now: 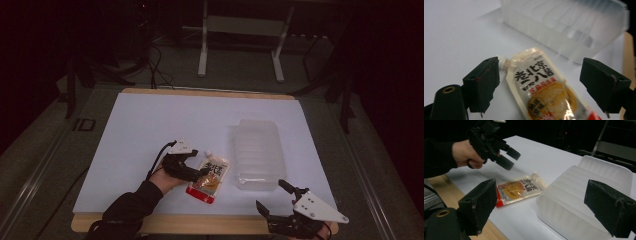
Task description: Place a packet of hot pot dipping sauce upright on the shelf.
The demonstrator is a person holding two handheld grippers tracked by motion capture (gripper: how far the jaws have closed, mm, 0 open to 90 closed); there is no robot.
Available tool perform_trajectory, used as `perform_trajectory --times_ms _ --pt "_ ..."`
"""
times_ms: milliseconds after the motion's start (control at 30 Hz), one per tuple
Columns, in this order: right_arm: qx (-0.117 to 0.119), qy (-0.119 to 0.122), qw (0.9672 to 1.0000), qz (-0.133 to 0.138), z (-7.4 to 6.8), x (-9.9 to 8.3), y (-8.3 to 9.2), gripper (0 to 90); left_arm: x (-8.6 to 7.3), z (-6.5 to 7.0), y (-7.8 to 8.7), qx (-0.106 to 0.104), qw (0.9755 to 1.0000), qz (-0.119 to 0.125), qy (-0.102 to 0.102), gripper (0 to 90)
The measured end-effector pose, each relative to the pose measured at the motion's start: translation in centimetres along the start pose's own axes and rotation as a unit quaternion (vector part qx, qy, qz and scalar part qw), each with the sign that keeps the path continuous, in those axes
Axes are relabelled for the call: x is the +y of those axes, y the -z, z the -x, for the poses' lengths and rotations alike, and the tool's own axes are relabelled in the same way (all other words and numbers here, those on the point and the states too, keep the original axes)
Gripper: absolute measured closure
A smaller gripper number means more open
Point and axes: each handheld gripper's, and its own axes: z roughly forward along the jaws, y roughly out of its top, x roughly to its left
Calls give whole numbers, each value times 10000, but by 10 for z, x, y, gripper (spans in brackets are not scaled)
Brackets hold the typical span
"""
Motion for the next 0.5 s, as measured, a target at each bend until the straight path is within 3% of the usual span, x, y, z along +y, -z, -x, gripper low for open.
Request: perform_trajectory --times_ms 267,500 --pt "37 -6 10000 -17 0 0 0 112 -2 -15 -22 140 9993 -236 256 212" --pt "87 51 9999 -89 -1 -1 -2 112 -6 -20 -37 251 9974 -620 262 257"
